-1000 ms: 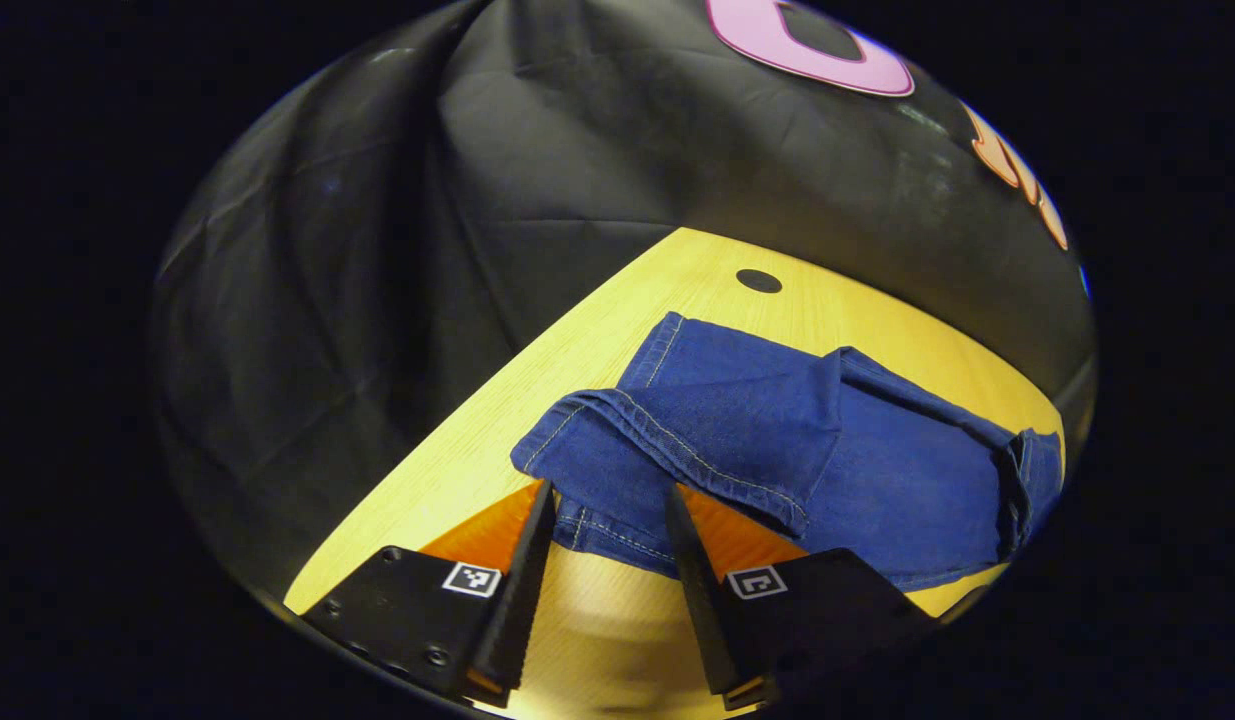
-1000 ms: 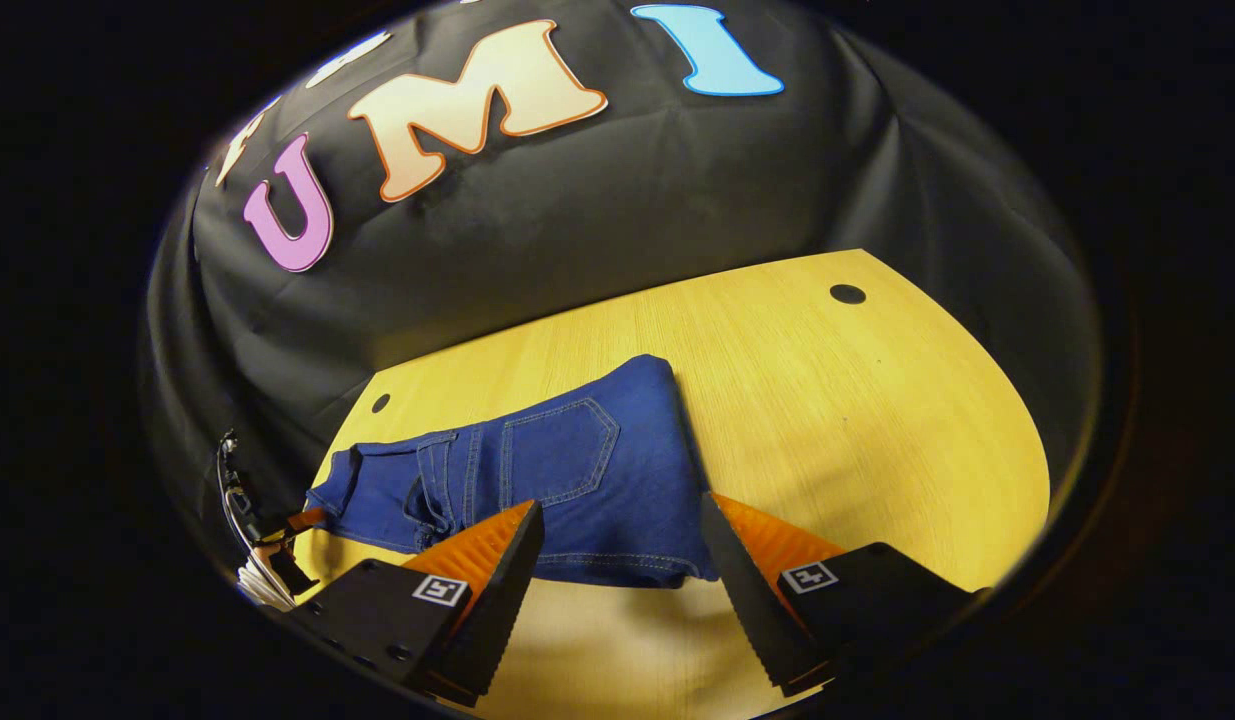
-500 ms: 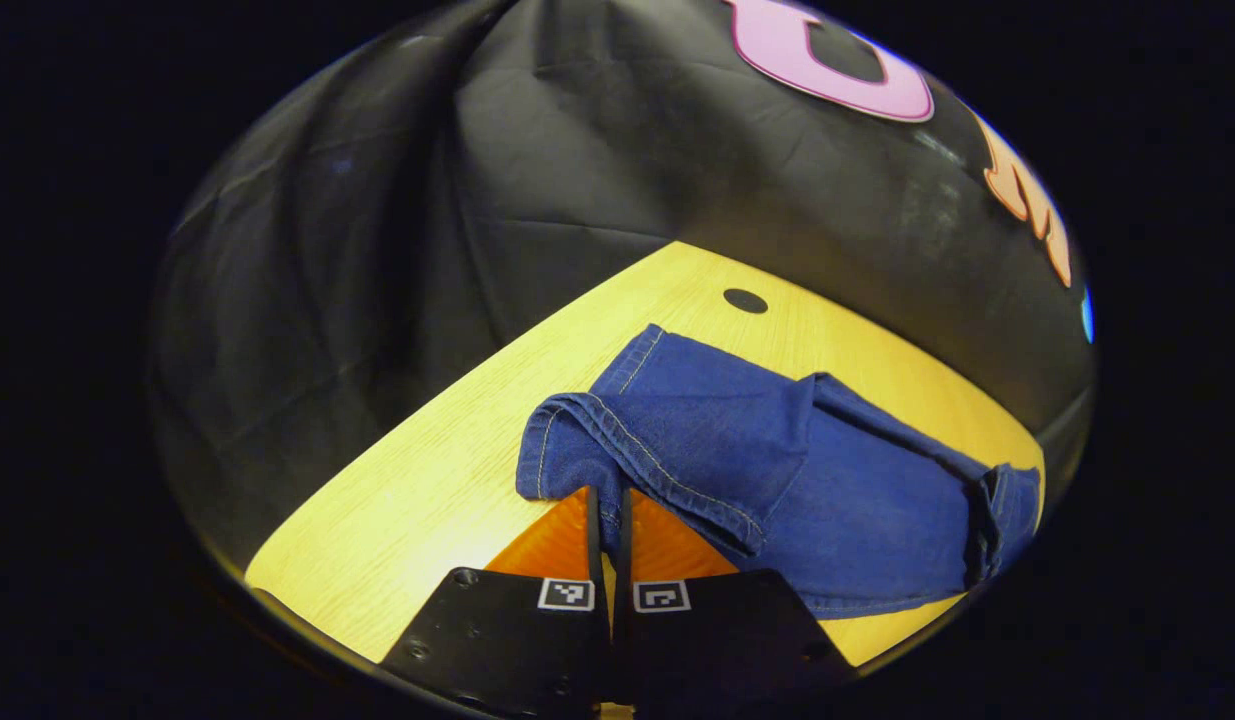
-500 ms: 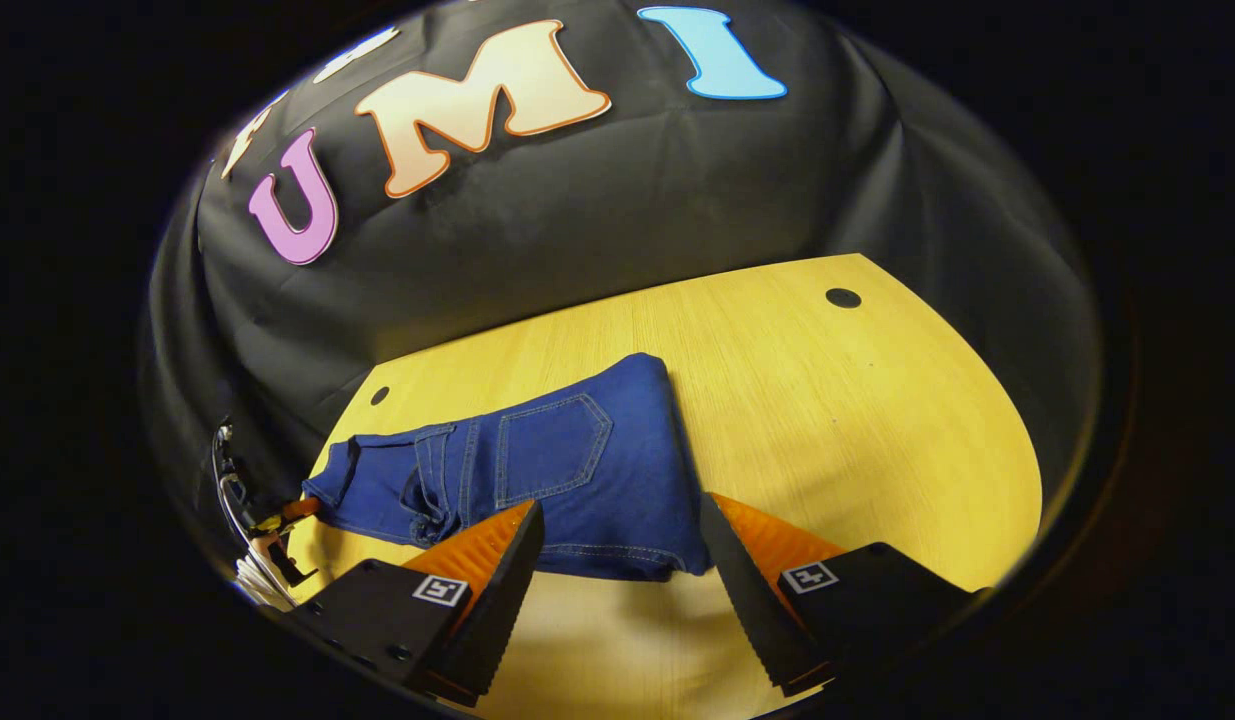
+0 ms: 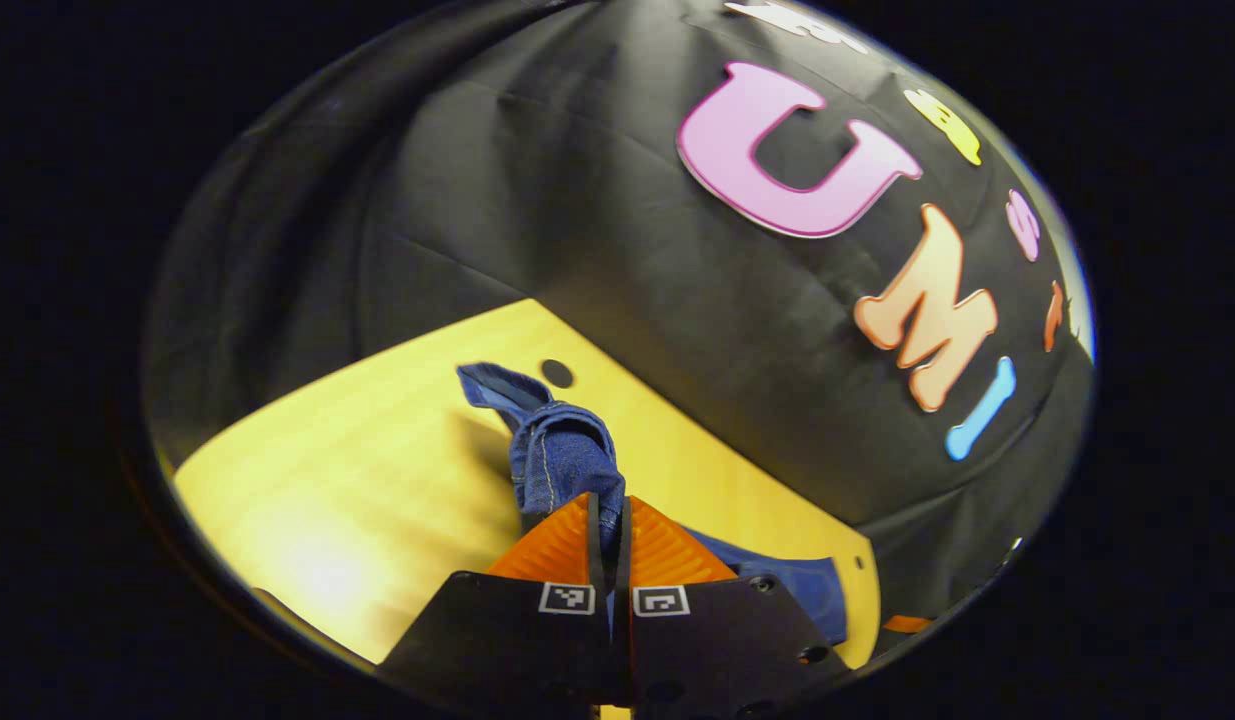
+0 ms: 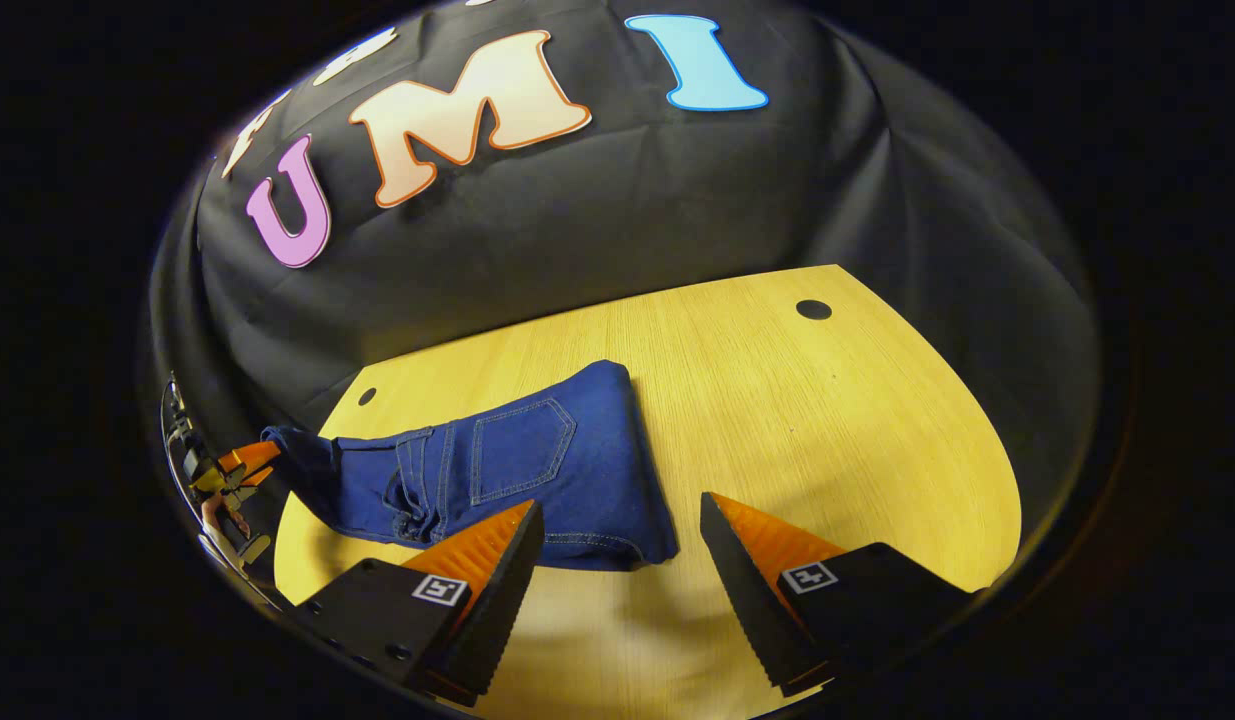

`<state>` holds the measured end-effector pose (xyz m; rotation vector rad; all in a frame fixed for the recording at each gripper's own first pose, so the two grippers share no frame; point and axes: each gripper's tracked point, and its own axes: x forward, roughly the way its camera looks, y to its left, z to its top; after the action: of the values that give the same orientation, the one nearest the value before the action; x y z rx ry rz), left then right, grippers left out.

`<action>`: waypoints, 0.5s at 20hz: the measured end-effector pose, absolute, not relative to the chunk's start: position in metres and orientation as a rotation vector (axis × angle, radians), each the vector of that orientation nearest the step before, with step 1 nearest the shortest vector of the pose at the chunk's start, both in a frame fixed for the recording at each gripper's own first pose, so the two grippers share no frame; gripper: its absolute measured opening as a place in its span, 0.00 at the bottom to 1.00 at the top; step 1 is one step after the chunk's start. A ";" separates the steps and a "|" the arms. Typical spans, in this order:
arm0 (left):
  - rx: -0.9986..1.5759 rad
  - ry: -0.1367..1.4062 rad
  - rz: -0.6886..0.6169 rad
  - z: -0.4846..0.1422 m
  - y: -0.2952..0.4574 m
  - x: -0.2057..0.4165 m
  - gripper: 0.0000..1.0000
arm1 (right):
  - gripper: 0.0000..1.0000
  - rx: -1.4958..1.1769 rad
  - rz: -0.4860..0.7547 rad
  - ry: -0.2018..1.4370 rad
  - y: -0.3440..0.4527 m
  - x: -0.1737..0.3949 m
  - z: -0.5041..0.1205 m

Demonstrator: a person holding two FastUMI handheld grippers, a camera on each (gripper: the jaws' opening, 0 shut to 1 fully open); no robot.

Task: Grasp the waist and the cuffs of the jeans and fold them to make the two legs overlap; first hold the waist and fold one-third of the jeans toward the cuffs, then hold the cuffs and fold the remaining one-third in the same direction to finish folding.

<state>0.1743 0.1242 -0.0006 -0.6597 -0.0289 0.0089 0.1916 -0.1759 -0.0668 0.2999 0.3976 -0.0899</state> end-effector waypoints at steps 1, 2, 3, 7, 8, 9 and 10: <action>-0.683 -0.030 -0.034 0.012 0.103 0.181 0.00 | 0.98 0.307 -0.085 0.391 -0.178 0.191 -0.066; -0.692 -0.029 -0.070 0.020 0.086 0.184 0.00 | 0.98 0.315 -0.080 0.385 -0.181 0.190 -0.064; -0.690 -0.027 -0.101 0.027 0.068 0.188 0.00 | 0.98 0.321 -0.076 0.381 -0.186 0.189 -0.063; -0.687 -0.020 -0.220 0.048 0.012 0.189 0.00 | 0.98 0.344 -0.071 0.365 -0.212 0.184 -0.061; -0.677 -0.016 -0.236 0.053 -0.001 0.191 0.00 | 0.98 0.352 -0.069 0.363 -0.220 0.183 -0.061; -0.657 -0.011 -0.254 0.058 -0.014 0.191 0.00 | 1.00 0.362 -0.065 0.361 -0.226 0.182 -0.062; -0.637 -0.008 -0.266 0.061 -0.026 0.192 0.00 | 0.98 0.368 -0.060 0.360 -0.235 0.181 -0.062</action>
<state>0.1923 -0.0262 0.0609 -0.6365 -0.0078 -0.2661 0.1808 -0.2347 -0.0617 0.3676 0.3598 -0.0602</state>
